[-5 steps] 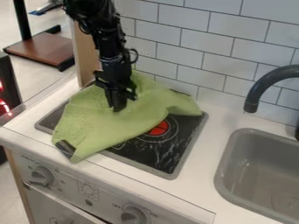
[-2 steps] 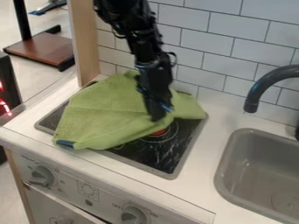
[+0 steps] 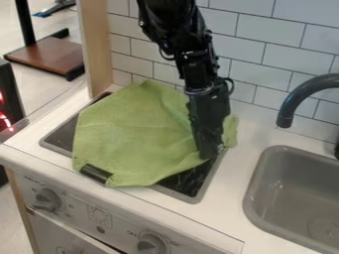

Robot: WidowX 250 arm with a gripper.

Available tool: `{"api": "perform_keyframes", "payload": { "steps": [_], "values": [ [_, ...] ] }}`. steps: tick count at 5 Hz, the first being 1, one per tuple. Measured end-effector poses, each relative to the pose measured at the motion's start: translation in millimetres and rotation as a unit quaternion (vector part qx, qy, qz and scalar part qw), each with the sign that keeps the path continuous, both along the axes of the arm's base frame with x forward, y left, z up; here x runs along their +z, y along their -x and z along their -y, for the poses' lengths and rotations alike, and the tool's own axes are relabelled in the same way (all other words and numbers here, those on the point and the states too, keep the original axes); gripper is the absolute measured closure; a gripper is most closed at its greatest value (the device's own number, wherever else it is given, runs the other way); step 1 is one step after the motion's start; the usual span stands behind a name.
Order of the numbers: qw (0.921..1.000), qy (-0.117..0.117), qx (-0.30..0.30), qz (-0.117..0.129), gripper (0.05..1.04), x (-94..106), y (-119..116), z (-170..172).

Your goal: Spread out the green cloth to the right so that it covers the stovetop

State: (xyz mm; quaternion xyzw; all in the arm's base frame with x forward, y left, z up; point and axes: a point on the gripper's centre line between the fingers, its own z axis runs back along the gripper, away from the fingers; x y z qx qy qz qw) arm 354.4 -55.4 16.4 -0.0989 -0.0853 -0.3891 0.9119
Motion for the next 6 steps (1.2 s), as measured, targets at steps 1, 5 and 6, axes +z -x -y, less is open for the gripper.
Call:
{"api": "perform_keyframes", "payload": {
  "steps": [1,5,6],
  "values": [
    [0.9998,0.004,-0.021,-0.007,1.035,-0.9,5,1],
    [0.9930,0.007,-0.103,-0.058,1.020,-17.4,22,11],
    [0.9947,0.004,-0.087,-0.055,0.877,-17.7,20,10]
  ]
}}
